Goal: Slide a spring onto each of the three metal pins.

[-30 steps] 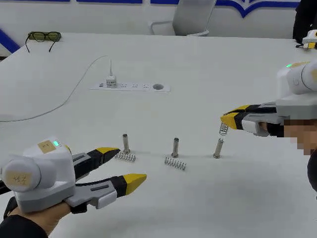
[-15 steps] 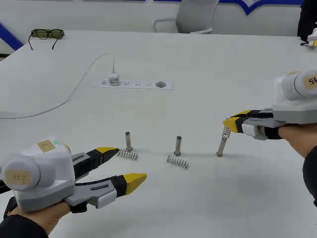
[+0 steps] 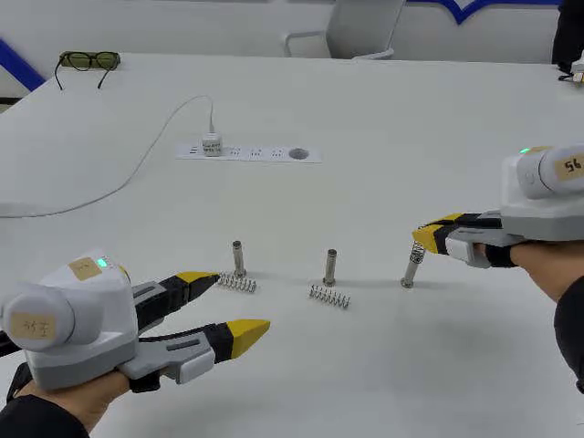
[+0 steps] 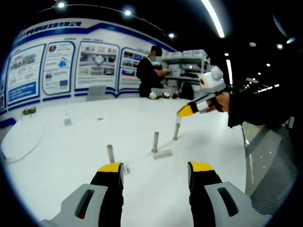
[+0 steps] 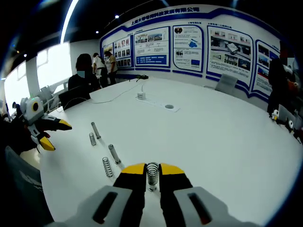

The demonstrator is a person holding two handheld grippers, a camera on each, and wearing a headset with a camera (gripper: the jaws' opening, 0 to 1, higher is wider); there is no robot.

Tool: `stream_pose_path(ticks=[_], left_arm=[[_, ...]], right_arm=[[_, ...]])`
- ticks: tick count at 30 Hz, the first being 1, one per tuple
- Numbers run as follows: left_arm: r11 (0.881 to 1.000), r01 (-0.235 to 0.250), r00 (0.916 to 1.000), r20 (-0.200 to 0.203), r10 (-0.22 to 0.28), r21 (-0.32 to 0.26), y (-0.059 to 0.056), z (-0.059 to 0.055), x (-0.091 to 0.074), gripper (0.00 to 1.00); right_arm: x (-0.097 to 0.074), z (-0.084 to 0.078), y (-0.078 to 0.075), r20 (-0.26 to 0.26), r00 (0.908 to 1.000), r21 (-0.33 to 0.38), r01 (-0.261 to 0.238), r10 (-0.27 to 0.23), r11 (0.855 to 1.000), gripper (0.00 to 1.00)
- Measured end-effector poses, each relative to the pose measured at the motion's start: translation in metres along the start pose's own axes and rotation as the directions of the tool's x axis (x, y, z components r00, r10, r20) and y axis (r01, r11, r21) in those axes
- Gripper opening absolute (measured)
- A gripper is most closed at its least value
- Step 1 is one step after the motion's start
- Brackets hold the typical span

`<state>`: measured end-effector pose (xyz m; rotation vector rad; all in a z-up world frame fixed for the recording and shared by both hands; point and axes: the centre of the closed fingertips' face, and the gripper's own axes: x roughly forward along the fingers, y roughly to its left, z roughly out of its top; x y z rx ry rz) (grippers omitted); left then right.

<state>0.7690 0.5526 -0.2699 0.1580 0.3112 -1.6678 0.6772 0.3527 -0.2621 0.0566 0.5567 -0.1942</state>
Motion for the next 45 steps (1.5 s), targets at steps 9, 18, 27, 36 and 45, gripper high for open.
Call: stream_pose_path(ticks=[9,18,27,36,45], left_arm=[[1.000,0.004,1.0000,-0.004,-0.004,0.001,-0.001,0.000,0.002,0.56],[1.000,0.000,1.0000,-0.007,0.000,-0.002,0.001,-0.002,0.000,0.56],[1.000,0.003,1.0000,-0.009,-0.003,-0.005,0.000,-0.004,0.001,0.56],[1.000,0.004,1.0000,-0.004,-0.004,-0.004,0.000,-0.004,0.001,0.56],[1.000,0.007,1.0000,-0.004,-0.007,0.002,-0.001,-0.004,0.002,0.55]], right_arm=[[0.010,-0.012,0.001,-0.011,0.9999,-0.008,0.000,0.000,1.000,0.12],[0.018,-0.026,0.001,-0.030,0.9995,-0.001,0.005,-0.005,1.000,0.12],[0.022,-0.033,0.000,-0.053,0.9986,-0.008,0.006,-0.007,1.000,0.12],[0.021,-0.032,-0.002,-0.052,0.9985,-0.019,0.017,-0.018,1.000,0.16],[0.007,-0.014,0.007,-0.004,0.9997,-0.050,0.023,-0.023,0.998,0.19]])
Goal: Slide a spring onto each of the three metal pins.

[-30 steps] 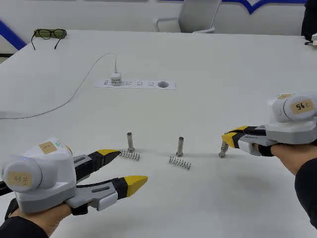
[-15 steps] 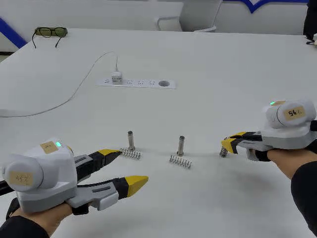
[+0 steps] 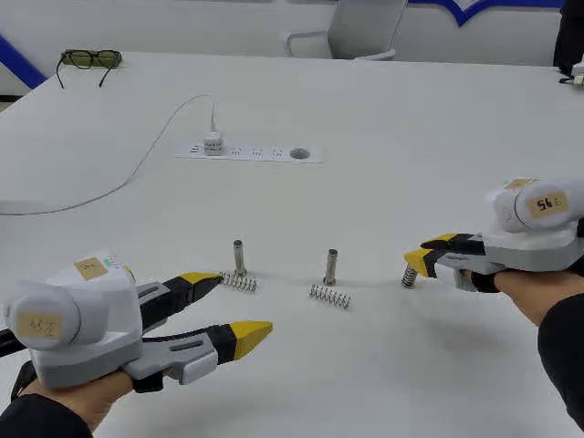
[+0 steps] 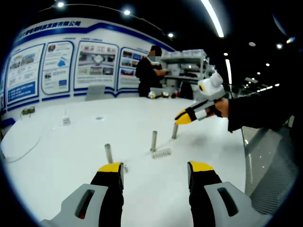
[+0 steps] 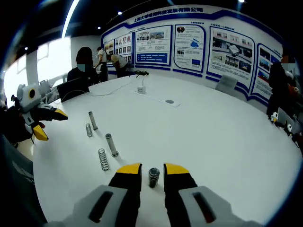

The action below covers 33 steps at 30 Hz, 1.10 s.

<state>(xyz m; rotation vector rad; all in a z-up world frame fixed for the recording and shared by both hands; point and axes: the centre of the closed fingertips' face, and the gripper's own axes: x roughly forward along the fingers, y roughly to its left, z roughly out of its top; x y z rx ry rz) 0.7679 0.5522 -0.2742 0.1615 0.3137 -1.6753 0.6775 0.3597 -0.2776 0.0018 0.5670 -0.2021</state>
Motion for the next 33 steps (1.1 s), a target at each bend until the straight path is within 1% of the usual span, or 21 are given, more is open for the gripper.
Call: stream_pose_path(ticks=[2,6,9,13,18,21,23,24,26,33], left_arm=[[1.000,0.001,1.0000,0.000,-0.001,0.000,-0.001,0.000,0.000,0.55],[1.000,0.005,1.0000,0.003,-0.005,0.002,-0.003,0.001,0.001,0.55],[1.000,0.006,1.0000,0.006,-0.007,0.004,-0.003,0.003,0.001,0.55],[1.000,0.007,0.9999,0.008,-0.007,0.006,-0.004,0.004,0.001,0.55],[1.000,0.008,0.9999,0.008,-0.008,0.008,-0.005,0.004,0.000,0.55],[1.000,0.009,0.9999,0.005,-0.009,0.008,-0.005,0.004,0.000,0.55],[1.000,0.010,0.9999,0.005,-0.010,0.007,-0.005,0.004,0.000,0.55],[1.000,0.010,0.9999,0.006,-0.010,0.007,-0.005,0.004,0.000,0.55],[1.000,0.010,0.9999,0.004,-0.010,0.008,-0.005,0.004,0.001,0.55],[1.000,0.014,0.9999,-0.002,-0.014,0.009,-0.006,0.003,0.001,0.55]], right_arm=[[-0.003,0.008,0.004,0.020,0.9998,-0.017,-0.004,0.004,1.000,0.19],[-0.004,0.021,0.013,0.040,0.9990,-0.049,-0.018,0.020,0.999,0.19],[-0.002,0.024,0.021,0.043,0.9984,-0.067,-0.033,0.036,0.997,0.19],[0.002,0.024,0.034,0.033,0.9972,-0.087,-0.064,0.067,0.994,0.19],[0.012,0.015,0.051,-0.002,0.9930,-0.110,-0.118,0.118,0.987,0.19],[0.018,0.008,0.063,-0.025,0.9887,-0.123,-0.150,0.148,0.981,0.19],[0.021,0.005,0.068,-0.037,0.9860,-0.128,-0.166,0.162,0.978,0.19],[0.023,0.002,0.072,-0.047,0.9834,-0.130,-0.180,0.175,0.975,0.19],[0.027,-0.004,0.077,-0.064,0.9799,-0.140,-0.196,0.189,0.971,0.19],[0.038,-0.019,0.087,-0.111,0.9672,-0.144,-0.243,0.229,0.959,0.19]])
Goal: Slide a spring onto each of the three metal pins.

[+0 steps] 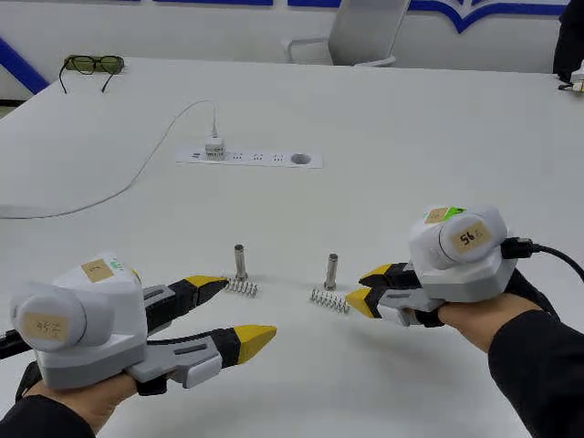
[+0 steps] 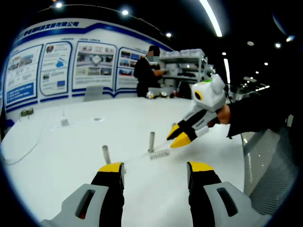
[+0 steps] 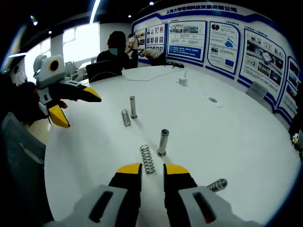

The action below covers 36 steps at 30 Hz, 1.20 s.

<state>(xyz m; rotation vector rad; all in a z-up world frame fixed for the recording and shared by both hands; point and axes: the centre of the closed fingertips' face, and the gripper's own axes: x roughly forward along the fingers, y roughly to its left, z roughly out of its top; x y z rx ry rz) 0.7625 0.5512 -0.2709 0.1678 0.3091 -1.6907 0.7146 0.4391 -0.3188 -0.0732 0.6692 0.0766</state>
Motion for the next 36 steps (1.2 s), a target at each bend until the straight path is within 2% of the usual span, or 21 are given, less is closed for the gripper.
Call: stream_pose_path(ticks=[8,18,27,36], left_arm=[[1.000,0.005,1.0000,-0.007,-0.005,0.002,0.000,-0.001,0.001,0.54],[1.000,0.011,0.9999,-0.013,-0.011,0.001,-0.002,-0.002,0.002,0.54],[1.000,0.020,0.9997,-0.017,-0.020,0.002,-0.003,-0.003,0.004,0.53],[0.999,0.033,0.9991,-0.025,-0.033,0.010,-0.006,-0.005,0.007,0.53]], right_arm=[[0.013,-0.011,0.002,-0.035,0.9991,-0.001,-0.023,0.022,1.000,0.18],[0.021,-0.016,0.004,-0.050,0.9981,0.010,-0.035,0.036,0.999,0.16],[0.024,-0.019,0.004,-0.053,0.9978,0.028,-0.039,0.041,0.999,0.13],[0.023,-0.017,0.005,-0.052,0.9979,-0.006,-0.038,0.038,0.999,0.11]])
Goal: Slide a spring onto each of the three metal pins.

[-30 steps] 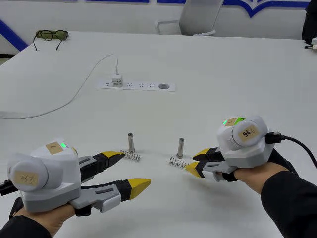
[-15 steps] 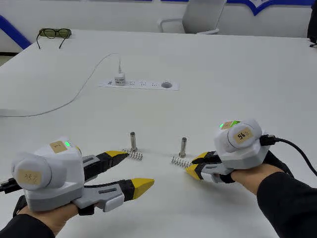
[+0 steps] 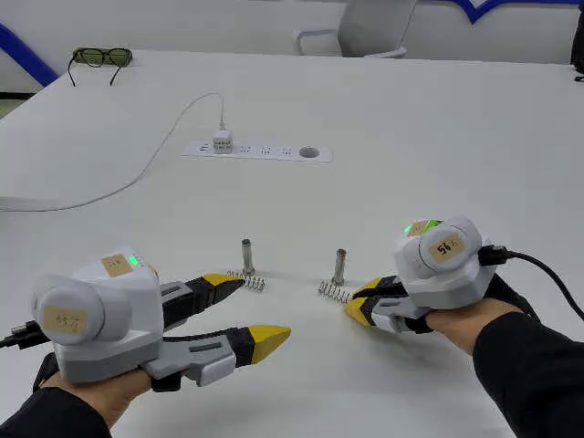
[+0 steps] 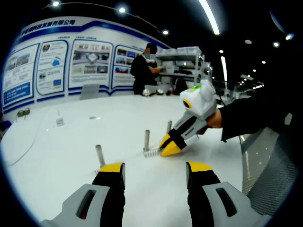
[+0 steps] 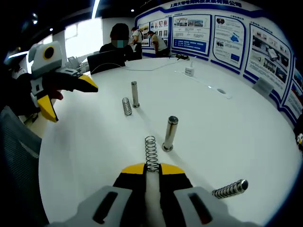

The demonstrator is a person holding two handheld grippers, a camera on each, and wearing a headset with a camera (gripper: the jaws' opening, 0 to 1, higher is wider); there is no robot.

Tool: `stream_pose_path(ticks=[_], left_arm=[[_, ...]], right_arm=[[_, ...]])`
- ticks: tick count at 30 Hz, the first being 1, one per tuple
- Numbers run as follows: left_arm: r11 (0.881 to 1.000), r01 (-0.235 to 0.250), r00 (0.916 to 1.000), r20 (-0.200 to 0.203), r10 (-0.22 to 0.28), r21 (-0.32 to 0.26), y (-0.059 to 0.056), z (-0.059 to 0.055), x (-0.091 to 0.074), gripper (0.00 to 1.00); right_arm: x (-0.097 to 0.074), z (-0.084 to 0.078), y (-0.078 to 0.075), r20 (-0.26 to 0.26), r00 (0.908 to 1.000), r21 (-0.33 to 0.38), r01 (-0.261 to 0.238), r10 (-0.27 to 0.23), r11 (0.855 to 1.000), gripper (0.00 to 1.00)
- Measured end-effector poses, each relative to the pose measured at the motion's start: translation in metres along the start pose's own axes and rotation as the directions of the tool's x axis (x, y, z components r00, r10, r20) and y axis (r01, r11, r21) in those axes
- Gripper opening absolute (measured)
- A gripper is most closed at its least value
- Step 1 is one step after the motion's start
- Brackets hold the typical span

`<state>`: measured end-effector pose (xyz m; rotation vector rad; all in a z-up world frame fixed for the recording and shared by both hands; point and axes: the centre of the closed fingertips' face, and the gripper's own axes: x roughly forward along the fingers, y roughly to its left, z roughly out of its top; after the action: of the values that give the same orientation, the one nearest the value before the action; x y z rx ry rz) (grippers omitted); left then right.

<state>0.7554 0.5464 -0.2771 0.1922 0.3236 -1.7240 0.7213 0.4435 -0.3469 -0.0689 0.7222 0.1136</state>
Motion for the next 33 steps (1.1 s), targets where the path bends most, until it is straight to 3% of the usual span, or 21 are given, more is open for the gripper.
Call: stream_pose_path(ticks=[8,16,23,27,33], left_arm=[[1.000,0.017,0.9998,-0.015,-0.016,0.017,-0.004,-0.001,0.005,0.52],[0.998,0.049,0.9985,-0.027,-0.048,0.050,-0.011,0.000,0.012,0.51],[0.992,0.086,0.9955,-0.047,-0.082,0.093,-0.018,0.000,0.017,0.50],[0.989,0.106,0.9937,-0.049,-0.101,0.103,-0.021,0.001,0.019,0.49],[0.979,0.161,0.9867,-0.047,-0.156,0.126,-0.034,0.005,0.022,0.47]], right_arm=[[-0.010,0.005,0.006,0.004,0.9997,0.000,-0.025,0.025,1.000,0.11],[-0.027,0.020,0.021,0.009,0.9974,-0.061,-0.070,0.071,0.996,0.11],[-0.044,0.026,0.032,-0.018,0.9926,-0.126,-0.121,0.120,0.985,0.11],[-0.052,0.029,0.042,-0.033,0.9866,-0.157,-0.163,0.160,0.974,0.11],[-0.063,0.032,0.062,-0.058,0.9683,-0.206,-0.250,0.243,0.946,0.11]])
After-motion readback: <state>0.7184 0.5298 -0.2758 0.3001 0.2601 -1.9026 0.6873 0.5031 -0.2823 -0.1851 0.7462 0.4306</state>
